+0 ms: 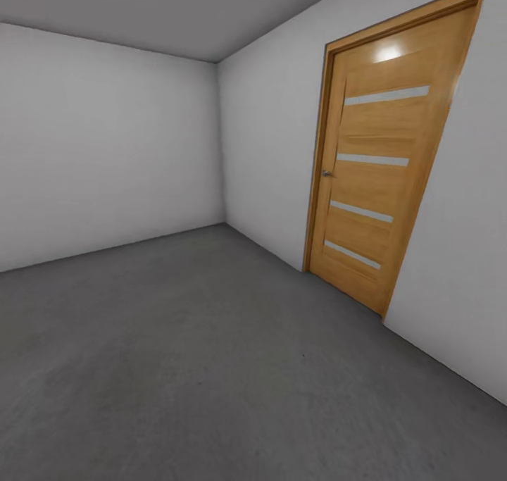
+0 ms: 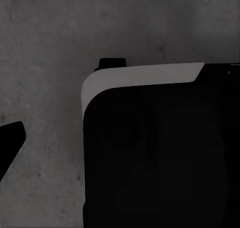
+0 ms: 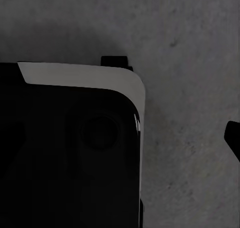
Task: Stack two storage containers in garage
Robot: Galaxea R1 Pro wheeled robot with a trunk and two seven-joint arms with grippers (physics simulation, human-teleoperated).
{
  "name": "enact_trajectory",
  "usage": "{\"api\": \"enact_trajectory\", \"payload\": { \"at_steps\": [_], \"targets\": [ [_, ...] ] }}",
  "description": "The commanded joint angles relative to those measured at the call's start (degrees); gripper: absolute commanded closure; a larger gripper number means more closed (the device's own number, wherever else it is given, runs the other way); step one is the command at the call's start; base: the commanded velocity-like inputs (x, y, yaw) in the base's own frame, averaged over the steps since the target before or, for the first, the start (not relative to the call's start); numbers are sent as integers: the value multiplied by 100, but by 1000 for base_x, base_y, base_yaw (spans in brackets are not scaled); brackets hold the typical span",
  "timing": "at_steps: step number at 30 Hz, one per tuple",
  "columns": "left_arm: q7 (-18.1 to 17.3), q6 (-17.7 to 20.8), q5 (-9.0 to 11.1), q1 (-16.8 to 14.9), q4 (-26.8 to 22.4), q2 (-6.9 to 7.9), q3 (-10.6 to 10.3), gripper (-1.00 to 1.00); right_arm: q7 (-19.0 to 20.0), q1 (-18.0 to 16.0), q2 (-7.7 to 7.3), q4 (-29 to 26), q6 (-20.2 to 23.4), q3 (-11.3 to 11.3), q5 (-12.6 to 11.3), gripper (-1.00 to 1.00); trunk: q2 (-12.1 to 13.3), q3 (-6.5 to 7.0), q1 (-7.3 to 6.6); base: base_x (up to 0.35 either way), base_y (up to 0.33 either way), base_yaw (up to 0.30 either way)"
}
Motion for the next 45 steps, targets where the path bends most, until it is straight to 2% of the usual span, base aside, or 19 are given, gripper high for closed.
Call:
{"api": "enact_trajectory", "payload": {
  "at_steps": [1,15,45],
  "targets": [
    [-12,40,-2,5,-23,0,4,-100,15,0,-2,-9,18,-2,3,-100,-2,-5,4,336,179,-13],
    [-12,40,-2,5,-23,0,4,-100,15,0,-2,-9,18,-2,-2,-100,-2,-5,4,336,180,-36],
    [-12,40,-2,5,-23,0,4,-100,15,0,-2,-9,18,-2,-2,-100,-2,-5,4,335,181,-254]
  ]
}}
